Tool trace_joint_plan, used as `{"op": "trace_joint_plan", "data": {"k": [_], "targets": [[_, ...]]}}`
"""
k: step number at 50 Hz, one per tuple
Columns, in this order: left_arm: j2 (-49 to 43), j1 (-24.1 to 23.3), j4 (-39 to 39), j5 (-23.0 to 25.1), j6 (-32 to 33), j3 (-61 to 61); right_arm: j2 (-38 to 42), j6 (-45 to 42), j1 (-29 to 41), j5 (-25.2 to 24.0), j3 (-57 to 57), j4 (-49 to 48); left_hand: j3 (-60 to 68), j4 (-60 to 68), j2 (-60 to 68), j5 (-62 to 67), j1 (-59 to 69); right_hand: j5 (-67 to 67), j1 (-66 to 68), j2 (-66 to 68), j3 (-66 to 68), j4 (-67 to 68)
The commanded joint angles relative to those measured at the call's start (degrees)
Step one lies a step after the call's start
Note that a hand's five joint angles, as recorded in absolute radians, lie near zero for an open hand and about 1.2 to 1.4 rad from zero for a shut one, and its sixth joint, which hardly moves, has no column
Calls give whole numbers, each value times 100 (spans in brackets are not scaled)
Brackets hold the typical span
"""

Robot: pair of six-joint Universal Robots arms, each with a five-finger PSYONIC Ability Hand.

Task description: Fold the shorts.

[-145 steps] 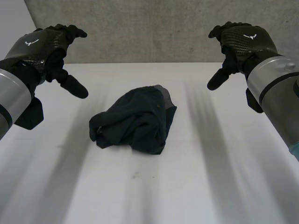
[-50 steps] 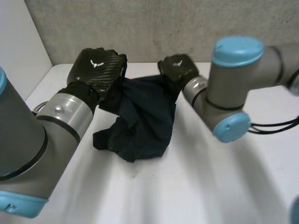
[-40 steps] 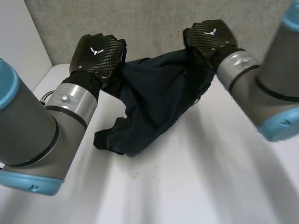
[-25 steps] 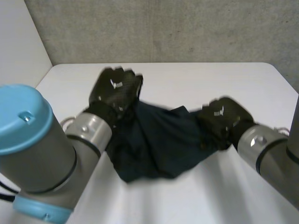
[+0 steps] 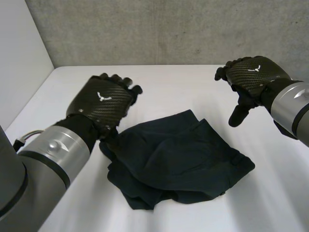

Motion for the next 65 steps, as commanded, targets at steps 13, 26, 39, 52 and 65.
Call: {"op": "trace_joint_plan", "data": {"k": [13,26,39,52,65], "targets": [[-1529,879,-644,370,-1297,106,1871,-1731,-172,-1109,-605,425,538,593,616,581,522,159,353,61,195,173],[-2100,1029,-573,677,-2343,-44,2584,-2453,-163,-1100,-525,-50,976,1031,1053,1018,960,479,673,381,515,493],[-2478,1073,-240,871,-2379,545,3164,-2436,-163,-1056,-569,-1158,5934,5990,6012,5977,5918,6242,6436,6144,6278,6256],[-2461,1346,-195,836,-1737,2031,3165,-1303,31,-969,-1843,-1211,6693,6748,6771,6736,6677,6242,6437,6145,6279,6257],[-1969,1222,-204,678,-1711,1205,2242,210,-31,-731,-1536,344,6693,6748,6771,6736,6677,816,1011,719,853,831]]}}
